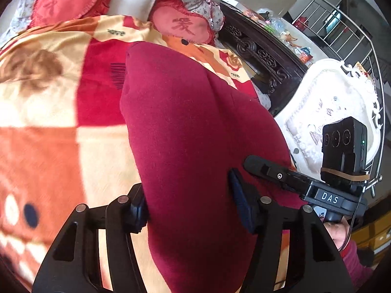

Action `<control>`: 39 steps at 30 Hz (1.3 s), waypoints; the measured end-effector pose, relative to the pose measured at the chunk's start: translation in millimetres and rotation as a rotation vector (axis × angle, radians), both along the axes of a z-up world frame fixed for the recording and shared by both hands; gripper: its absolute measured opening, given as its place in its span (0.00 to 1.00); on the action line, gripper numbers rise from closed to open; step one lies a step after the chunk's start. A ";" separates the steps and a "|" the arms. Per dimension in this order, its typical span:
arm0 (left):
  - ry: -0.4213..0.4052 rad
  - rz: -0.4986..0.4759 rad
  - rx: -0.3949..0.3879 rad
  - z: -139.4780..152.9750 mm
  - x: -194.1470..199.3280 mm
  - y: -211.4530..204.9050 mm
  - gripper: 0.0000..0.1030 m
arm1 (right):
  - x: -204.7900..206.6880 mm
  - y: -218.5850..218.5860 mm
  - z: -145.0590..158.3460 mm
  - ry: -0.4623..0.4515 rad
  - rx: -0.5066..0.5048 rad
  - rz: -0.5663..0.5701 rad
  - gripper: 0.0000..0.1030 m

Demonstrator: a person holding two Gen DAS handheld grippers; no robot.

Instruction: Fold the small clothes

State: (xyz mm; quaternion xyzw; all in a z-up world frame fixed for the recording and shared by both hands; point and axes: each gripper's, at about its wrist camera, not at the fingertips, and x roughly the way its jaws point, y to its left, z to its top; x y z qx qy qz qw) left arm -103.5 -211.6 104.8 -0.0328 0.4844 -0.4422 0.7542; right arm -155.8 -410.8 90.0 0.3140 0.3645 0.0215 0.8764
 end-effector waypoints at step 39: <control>-0.163 0.261 0.291 -22.6 -51.6 92.5 0.62 | -31.1 148.8 -9.3 0.123 -0.346 0.222 0.39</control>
